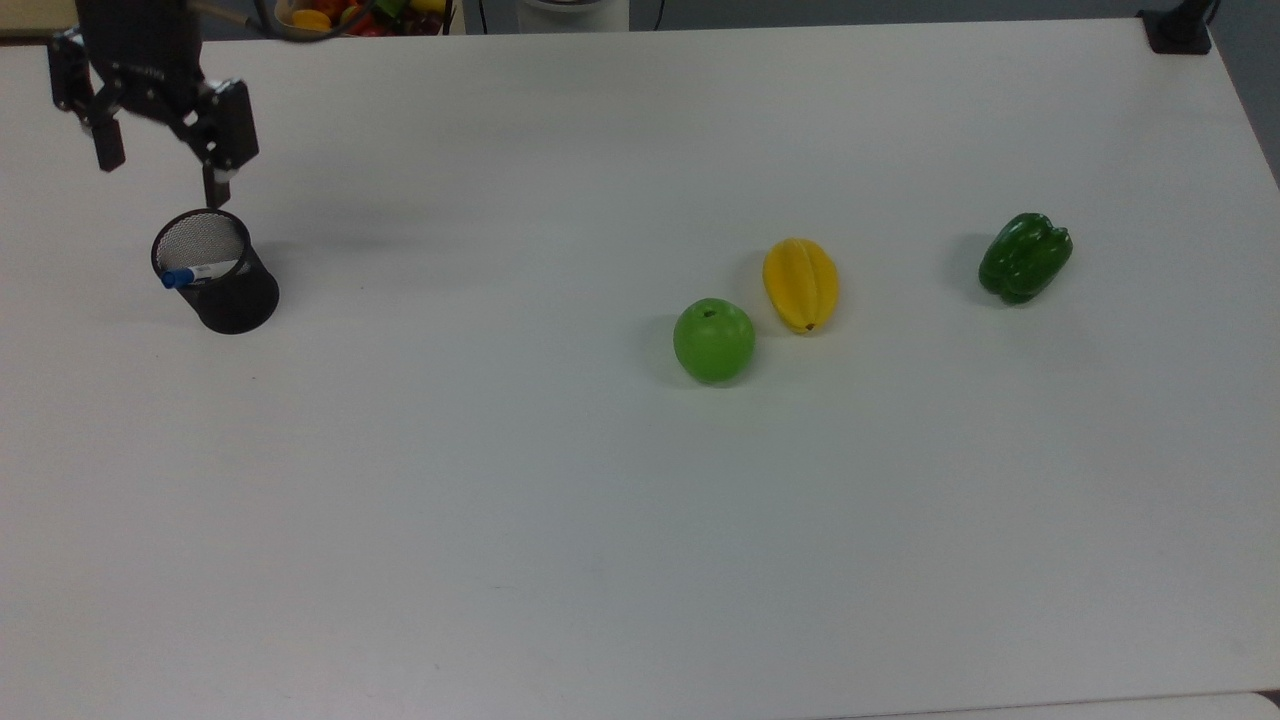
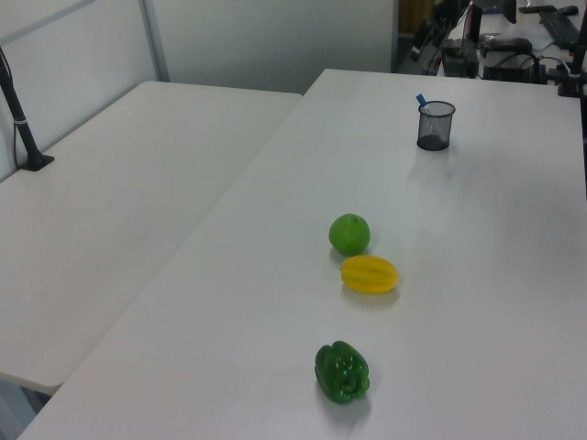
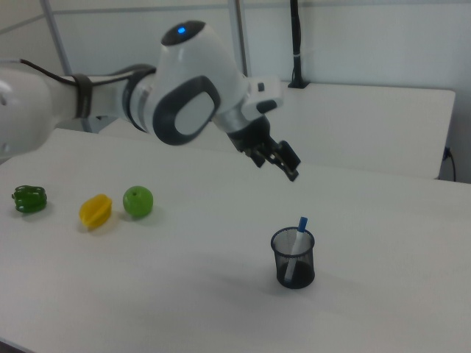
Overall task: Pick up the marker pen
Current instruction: 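Move the open gripper over the black mesh pen cup and lower it, then close the gripper on the blue-capped marker inside the cup, then lift the marker up out of the pen cup, then carry the marker toward the yellow star fruit and lower it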
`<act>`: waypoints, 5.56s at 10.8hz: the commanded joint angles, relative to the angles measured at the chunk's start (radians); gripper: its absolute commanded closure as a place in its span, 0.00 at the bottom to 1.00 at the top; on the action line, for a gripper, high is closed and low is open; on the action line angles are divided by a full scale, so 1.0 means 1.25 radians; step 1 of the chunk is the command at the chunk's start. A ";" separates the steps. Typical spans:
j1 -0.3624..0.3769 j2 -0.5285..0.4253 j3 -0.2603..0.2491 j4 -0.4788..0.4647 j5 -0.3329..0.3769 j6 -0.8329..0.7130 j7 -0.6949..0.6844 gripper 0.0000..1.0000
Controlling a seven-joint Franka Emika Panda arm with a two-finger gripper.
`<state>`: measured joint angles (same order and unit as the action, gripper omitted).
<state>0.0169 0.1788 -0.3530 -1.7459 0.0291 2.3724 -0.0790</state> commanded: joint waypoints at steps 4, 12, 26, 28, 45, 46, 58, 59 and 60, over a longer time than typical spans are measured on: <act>-0.034 0.095 -0.004 -0.005 -0.010 0.056 -0.105 0.17; -0.034 0.162 -0.002 -0.019 -0.011 0.170 -0.144 0.47; -0.034 0.092 -0.004 -0.059 -0.011 0.160 -0.169 1.00; -0.034 0.038 -0.003 -0.058 -0.010 0.159 -0.159 1.00; 0.070 -0.072 0.384 0.080 0.047 -0.418 0.299 1.00; 0.081 -0.061 0.406 0.064 0.047 -0.411 0.305 1.00; 0.096 0.035 0.495 -0.228 -0.142 -0.077 0.352 1.00; 0.096 0.049 0.495 -0.229 -0.168 -0.076 0.352 1.00; 0.095 0.058 0.495 -0.231 -0.178 -0.054 0.352 1.00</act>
<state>0.1429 0.2360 0.2634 -2.0135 -0.1473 2.2503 0.3622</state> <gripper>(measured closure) 0.837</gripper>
